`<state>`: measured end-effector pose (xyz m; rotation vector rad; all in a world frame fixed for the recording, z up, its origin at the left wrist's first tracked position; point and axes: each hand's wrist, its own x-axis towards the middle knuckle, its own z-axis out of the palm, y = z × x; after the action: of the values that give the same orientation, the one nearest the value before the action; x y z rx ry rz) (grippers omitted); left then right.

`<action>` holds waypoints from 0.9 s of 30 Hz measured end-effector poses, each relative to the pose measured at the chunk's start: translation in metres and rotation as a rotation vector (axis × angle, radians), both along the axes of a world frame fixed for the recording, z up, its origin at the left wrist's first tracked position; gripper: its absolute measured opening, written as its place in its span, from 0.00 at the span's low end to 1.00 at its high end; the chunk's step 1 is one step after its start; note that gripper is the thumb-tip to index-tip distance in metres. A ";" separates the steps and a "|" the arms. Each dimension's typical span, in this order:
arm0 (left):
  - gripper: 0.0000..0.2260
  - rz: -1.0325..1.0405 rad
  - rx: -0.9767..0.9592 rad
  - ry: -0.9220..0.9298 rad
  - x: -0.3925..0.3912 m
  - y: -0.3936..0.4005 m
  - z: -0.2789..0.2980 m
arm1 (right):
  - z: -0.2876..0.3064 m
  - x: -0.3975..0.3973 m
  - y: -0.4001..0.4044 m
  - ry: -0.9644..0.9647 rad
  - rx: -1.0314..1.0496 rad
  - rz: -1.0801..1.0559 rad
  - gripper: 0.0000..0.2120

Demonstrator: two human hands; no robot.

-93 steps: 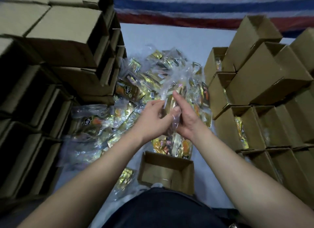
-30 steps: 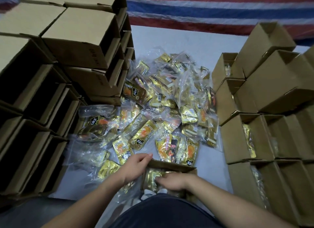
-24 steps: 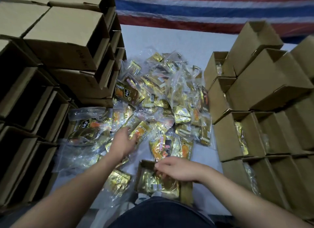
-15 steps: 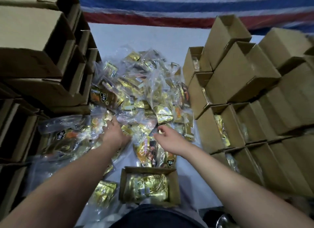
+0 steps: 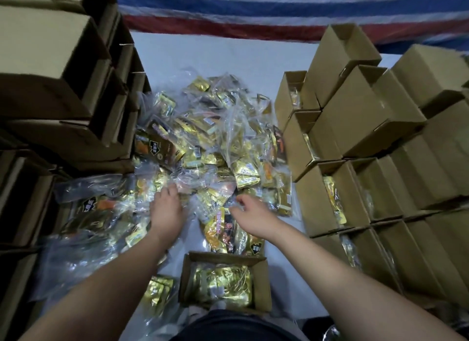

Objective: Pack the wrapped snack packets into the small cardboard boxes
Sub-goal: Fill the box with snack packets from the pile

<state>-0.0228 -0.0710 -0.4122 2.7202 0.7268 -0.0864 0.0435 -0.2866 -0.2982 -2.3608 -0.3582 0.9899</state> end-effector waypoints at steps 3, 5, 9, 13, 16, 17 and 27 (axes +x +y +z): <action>0.19 0.049 -0.172 -0.149 -0.010 0.010 0.022 | 0.005 -0.002 0.018 0.041 0.064 -0.011 0.27; 0.17 0.156 -0.250 -0.220 -0.014 0.018 0.047 | 0.012 -0.004 0.033 0.057 0.143 -0.040 0.26; 0.09 0.422 -0.511 -0.463 -0.018 0.026 0.113 | 0.035 -0.007 0.062 0.108 0.361 0.003 0.43; 0.13 0.463 -0.622 -0.700 -0.012 0.014 0.184 | 0.061 -0.019 0.091 0.019 0.443 0.148 0.60; 0.07 0.409 -0.719 -0.755 -0.006 -0.006 0.224 | 0.082 -0.016 0.100 -0.050 0.527 0.112 0.61; 0.04 0.381 -0.756 -0.751 -0.005 -0.012 0.233 | 0.090 -0.012 0.098 -0.068 0.542 0.113 0.60; 0.22 0.133 -1.138 -0.517 0.001 -0.026 0.266 | 0.123 0.022 0.050 -0.282 0.448 0.081 0.35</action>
<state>-0.0214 -0.0969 -0.1465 1.5059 0.4678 0.1796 0.0650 -0.2367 -0.1755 -2.0797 -0.7082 0.5352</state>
